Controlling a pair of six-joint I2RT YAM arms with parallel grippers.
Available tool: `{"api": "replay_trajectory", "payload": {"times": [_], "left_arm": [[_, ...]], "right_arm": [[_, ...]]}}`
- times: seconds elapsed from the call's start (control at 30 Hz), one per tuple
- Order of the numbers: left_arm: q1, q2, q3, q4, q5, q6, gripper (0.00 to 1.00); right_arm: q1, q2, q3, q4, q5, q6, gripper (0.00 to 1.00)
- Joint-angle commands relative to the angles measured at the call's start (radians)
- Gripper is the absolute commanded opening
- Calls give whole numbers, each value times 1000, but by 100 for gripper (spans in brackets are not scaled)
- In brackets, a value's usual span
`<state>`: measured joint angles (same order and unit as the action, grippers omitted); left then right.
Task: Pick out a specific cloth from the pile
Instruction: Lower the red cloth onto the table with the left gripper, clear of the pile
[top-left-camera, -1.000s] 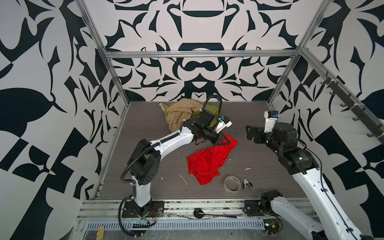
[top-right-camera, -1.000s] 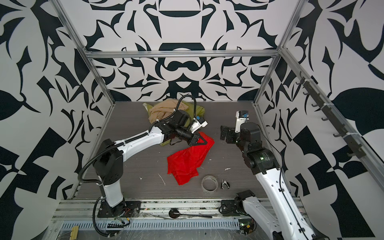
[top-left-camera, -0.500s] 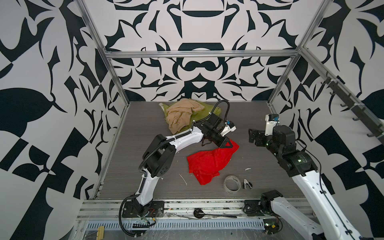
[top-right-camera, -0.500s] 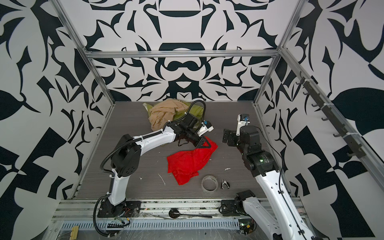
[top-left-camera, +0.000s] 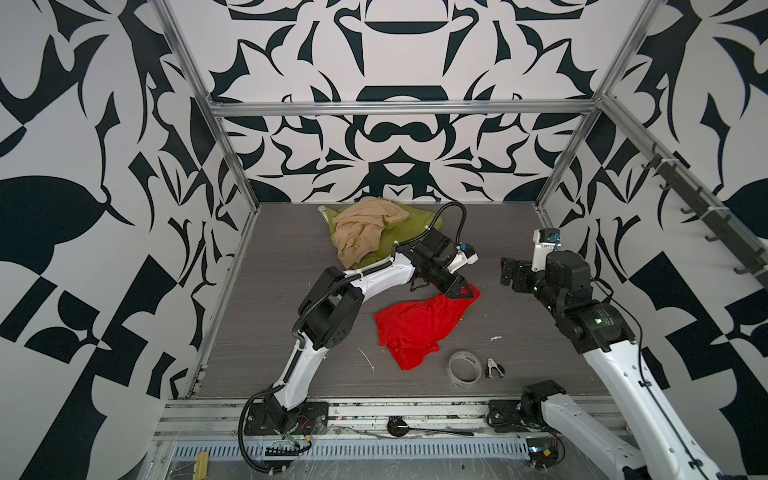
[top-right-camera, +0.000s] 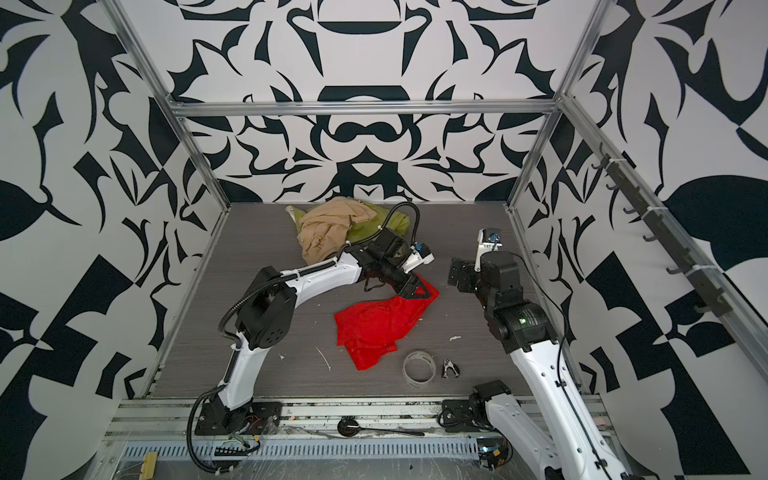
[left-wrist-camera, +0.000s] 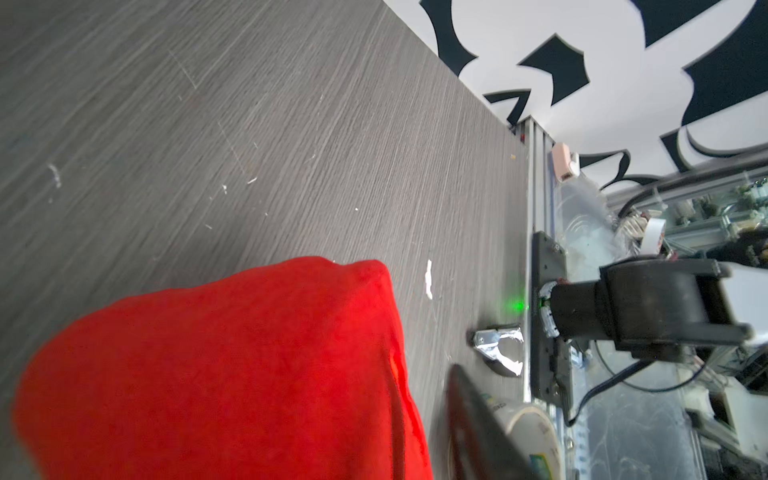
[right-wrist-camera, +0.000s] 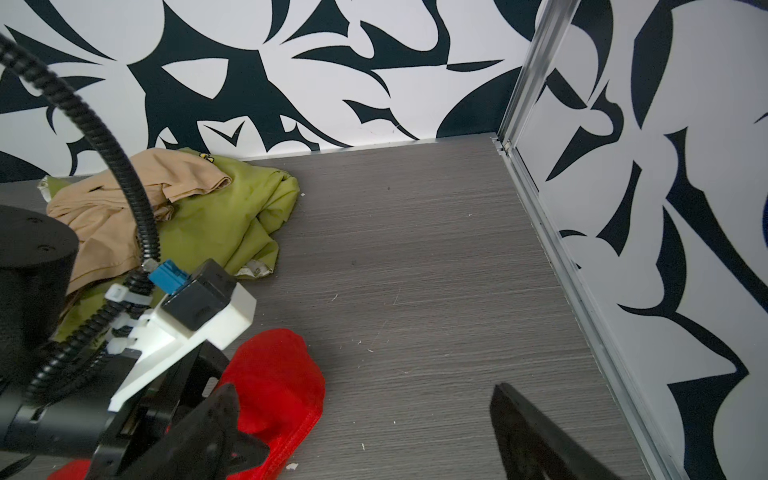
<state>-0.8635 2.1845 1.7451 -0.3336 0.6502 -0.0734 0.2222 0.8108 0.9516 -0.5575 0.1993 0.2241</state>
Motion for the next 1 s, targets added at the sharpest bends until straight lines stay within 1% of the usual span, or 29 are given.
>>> {"api": "replay_trajectory", "payload": {"times": [0.0, 0.03, 0.07, 0.17, 0.23, 0.33, 0.37, 0.4, 0.47, 0.53, 0.6, 0.63, 0.7, 0.8, 0.87, 0.97], "left_arm": [[-3, 23, 35, 26, 14, 5, 58], [-2, 22, 35, 29, 10, 2, 64], [-3, 19, 35, 34, 4, 3, 72], [-2, 5, 20, 49, -22, 5, 88], [-2, -20, -3, 68, -58, 9, 93], [1, -72, -46, 117, -143, 6, 96], [1, -97, -68, 151, -174, 6, 99], [1, -119, -91, 181, -199, 7, 100], [2, -164, -123, 223, -238, 15, 99], [4, -201, -139, 231, -234, 8, 99], [7, -243, -155, 219, -184, -17, 96], [6, -268, -173, 212, -156, -31, 93], [-1, -325, -230, 210, -98, -73, 89], [-12, -389, -323, 224, -50, -139, 87], [-22, -398, -351, 232, -26, -169, 86], [-34, -369, -352, 232, -17, -178, 86]], "right_arm": [[-7, -3, -8, 34, 20, -21, 97], [-7, -3, -7, 35, 21, -25, 97], [-9, -2, -5, 33, 20, -27, 96], [-8, -1, -1, 34, 20, -29, 97], [-10, 1, 3, 34, 14, -29, 97], [-10, 7, 7, 37, 4, -28, 97], [-10, 8, 7, 42, 3, -27, 96], [-11, 10, 7, 48, 4, -25, 96], [-11, 17, 9, 63, -41, -17, 97], [-12, 28, 16, 67, -52, -11, 96], [-12, 38, 26, 68, -55, -11, 96], [-12, 42, 31, 65, -55, -12, 96], [-13, 46, 35, 66, -54, -14, 96], [-14, 47, 26, 72, -57, -7, 96], [-14, 47, 15, 84, -62, 5, 96], [-17, 45, -7, 101, -79, 32, 96]]}}
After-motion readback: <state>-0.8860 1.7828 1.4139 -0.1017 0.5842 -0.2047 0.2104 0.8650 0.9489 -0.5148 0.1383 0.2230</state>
